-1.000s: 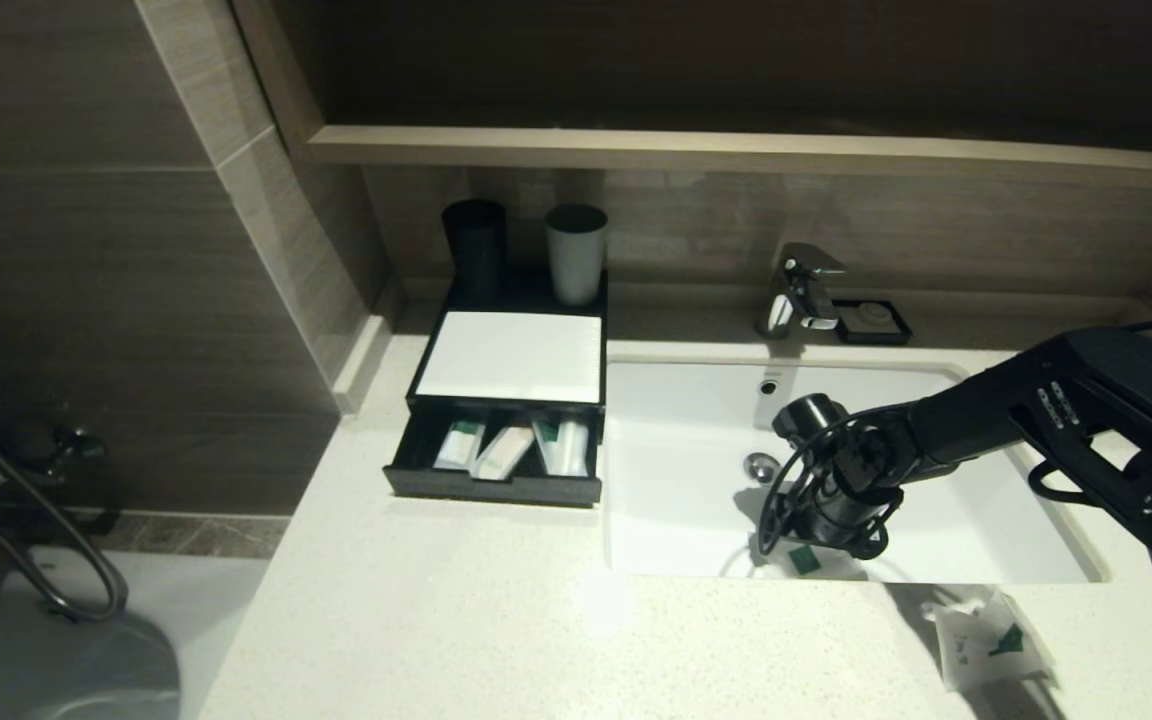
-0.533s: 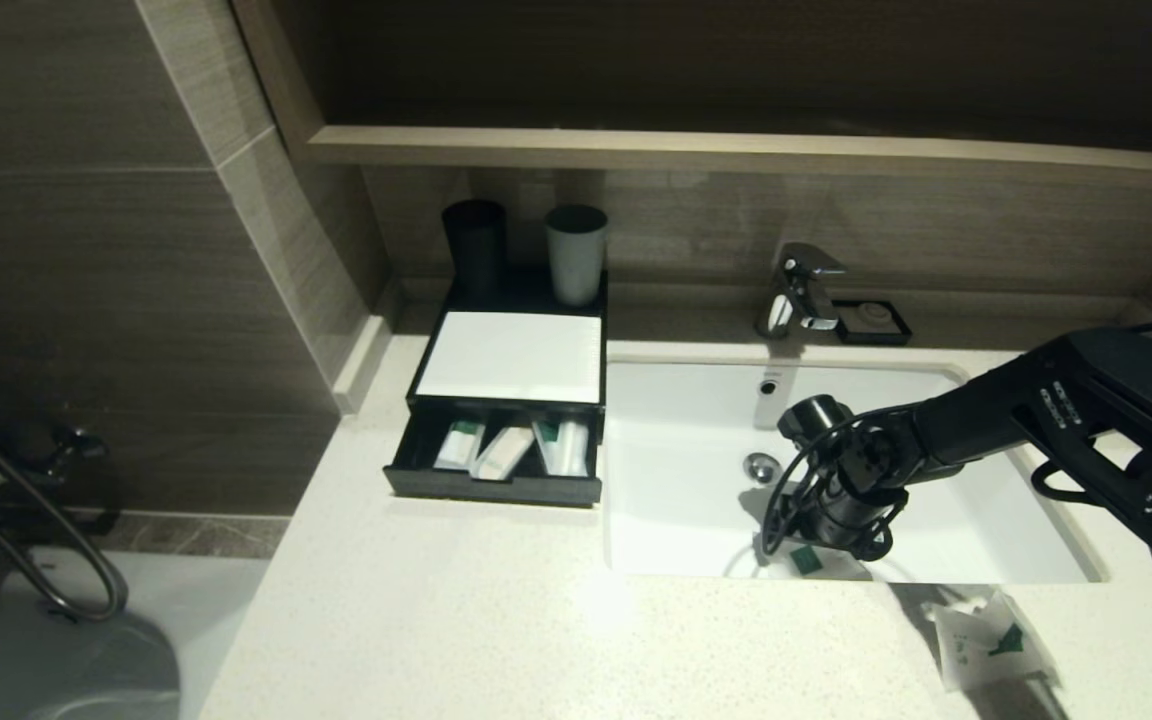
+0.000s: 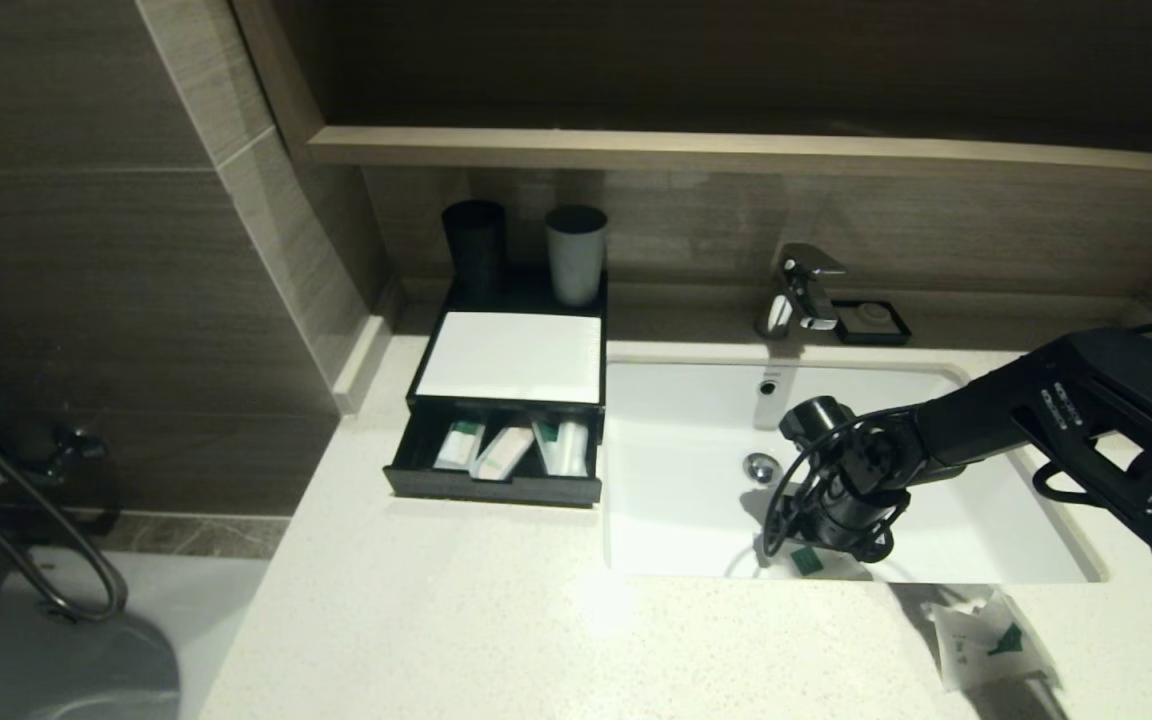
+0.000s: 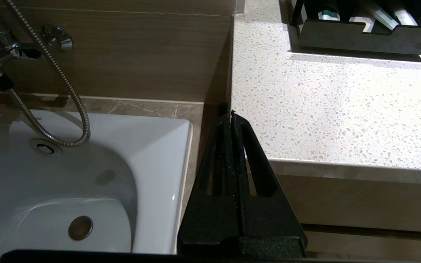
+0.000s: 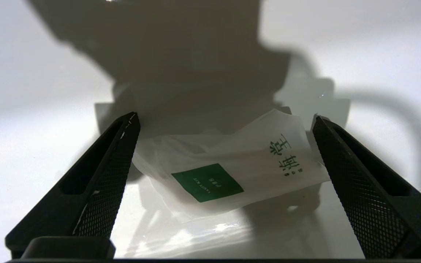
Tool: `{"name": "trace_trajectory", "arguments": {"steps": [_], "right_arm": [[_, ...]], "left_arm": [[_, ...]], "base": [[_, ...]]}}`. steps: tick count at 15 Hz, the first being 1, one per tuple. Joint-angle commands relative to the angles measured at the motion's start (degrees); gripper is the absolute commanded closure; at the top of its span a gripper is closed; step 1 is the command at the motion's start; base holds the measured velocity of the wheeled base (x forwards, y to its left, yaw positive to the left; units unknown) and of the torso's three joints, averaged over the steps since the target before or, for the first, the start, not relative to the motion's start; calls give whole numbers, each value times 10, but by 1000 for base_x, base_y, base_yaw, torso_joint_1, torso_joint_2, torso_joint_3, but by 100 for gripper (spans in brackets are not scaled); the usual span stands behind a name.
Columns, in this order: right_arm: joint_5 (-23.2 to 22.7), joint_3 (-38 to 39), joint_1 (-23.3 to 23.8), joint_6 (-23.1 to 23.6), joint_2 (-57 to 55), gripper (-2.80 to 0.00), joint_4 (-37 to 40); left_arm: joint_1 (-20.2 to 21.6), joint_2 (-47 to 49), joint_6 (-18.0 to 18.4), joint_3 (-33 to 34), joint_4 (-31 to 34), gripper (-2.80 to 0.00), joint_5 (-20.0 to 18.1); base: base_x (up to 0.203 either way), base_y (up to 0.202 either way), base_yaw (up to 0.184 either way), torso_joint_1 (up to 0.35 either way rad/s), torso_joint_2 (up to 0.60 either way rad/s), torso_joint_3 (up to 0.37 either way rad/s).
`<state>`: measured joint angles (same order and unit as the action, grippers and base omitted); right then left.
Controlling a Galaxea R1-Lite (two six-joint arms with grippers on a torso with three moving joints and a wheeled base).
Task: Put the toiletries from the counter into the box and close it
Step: Pick up the bathroom toiletry
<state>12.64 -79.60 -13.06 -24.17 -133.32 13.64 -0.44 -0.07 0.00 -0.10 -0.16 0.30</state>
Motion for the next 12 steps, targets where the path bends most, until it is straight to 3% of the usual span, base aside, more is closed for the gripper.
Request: {"name": "trace_trajectory", "arguments": {"steps": [1,12], "right_arm": [[-2,0,0,-2,-6,-280,2],[-7,30,0,-3,-11,-280,-37]], "left_arm": [[0,0,0,0,0,0,0],[0,0,0,0,0,0,0]], "base": [[0,0,0,0,0,0],[0,0,0,0,0,0]]}}
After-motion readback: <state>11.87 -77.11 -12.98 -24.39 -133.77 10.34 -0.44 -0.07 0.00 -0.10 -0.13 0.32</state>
